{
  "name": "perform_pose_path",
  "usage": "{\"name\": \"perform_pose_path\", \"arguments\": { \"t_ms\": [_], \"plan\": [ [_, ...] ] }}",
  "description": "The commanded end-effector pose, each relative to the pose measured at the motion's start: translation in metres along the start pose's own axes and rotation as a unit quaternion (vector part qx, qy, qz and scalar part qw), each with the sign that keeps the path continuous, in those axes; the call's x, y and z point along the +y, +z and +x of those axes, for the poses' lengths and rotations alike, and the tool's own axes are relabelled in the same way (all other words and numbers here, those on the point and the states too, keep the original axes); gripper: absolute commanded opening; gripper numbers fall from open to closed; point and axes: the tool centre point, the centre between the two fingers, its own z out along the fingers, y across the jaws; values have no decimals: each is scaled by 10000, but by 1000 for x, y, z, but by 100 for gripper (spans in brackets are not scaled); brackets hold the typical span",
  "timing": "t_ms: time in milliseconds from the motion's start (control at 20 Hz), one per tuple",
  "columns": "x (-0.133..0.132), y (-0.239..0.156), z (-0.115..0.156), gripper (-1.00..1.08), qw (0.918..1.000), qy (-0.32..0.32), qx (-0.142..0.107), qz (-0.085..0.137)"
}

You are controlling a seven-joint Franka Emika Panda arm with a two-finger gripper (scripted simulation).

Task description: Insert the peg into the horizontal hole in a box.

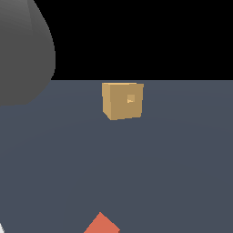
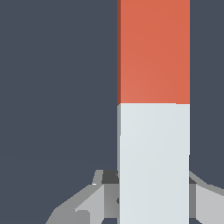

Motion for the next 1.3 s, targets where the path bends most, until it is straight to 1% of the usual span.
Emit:
{"name": "perform_pose_path", "arguments": {
  "t_ms": [0,150,300,450,600,800,950,1100,1250],
  "plan": [
    [0,0,0,-100,10000,0,0,0],
    [1,0,2,-100,10000,-20,-1,-1],
    [3,-2,12,-100,9999,-117,-2,-1],
    [8,-6,31,-100,9996,-296,-4,-2],
    [14,-11,59,-100,9984,-557,-8,-2],
    [21,-19,109,-100,9947,-1029,-12,-4],
    [23,-28,158,-100,9890,-1476,-14,-5],
    [20,-37,215,-100,9800,-1991,-16,-7],
    [11,-47,272,-100,9678,-2519,-16,-8]
  ]
}}
